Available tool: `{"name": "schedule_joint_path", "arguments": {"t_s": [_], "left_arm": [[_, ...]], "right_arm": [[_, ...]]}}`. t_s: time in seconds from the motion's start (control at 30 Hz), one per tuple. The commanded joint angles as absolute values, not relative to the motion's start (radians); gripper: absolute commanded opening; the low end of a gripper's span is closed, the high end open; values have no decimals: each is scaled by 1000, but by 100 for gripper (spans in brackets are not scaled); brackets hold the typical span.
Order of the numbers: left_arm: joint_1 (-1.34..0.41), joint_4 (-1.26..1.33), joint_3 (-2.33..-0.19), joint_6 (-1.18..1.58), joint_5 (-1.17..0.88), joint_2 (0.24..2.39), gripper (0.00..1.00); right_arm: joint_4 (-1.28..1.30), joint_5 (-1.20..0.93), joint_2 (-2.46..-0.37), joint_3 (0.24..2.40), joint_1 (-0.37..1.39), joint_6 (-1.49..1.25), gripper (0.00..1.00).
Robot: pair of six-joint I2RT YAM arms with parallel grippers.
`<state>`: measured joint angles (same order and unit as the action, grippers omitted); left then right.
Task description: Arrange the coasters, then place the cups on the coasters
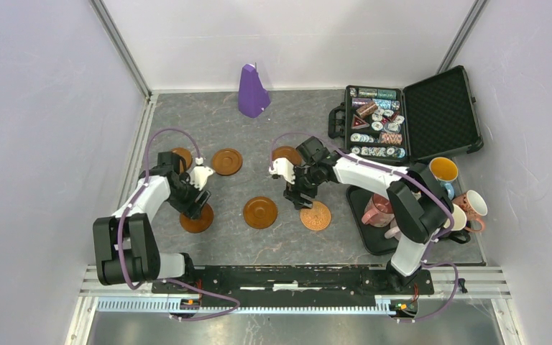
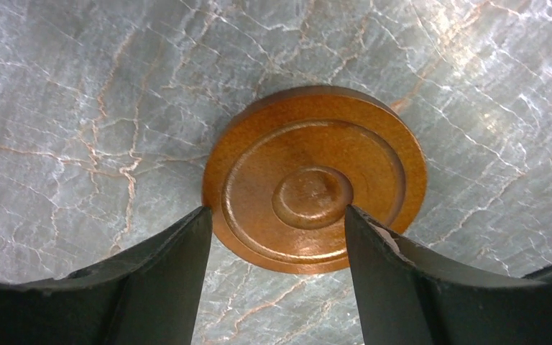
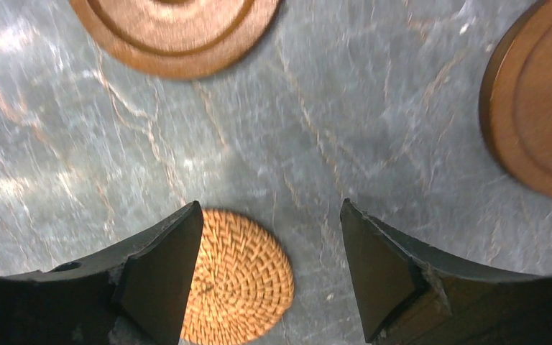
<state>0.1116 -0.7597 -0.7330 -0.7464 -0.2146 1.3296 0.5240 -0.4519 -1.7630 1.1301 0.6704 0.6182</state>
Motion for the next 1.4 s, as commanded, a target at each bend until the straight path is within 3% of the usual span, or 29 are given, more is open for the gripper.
{"name": "schedule_joint_path", "arguments": {"t_s": [0.0, 0.4, 0.57, 0.9, 1.37], "left_arm": [[113, -667, -738, -790, -198, 1361, 72], [114, -594, -759, -736, -190, 1406, 59], [114, -572, -769, -702, -201, 1422, 58], [113, -532, -836, -647, -203, 1486, 57], [113, -543, -883, -649, -203, 1513, 58]], "right_arm": [[423, -469, -1803, 1208, 718, 519, 78], [241, -397, -1911, 1269, 842, 328, 79], [206, -337, -1951, 1262, 876, 317, 76], [193, -294, -2039, 1354, 877, 288, 60], [201, -229, -2094, 1441, 869, 287, 57]]}}
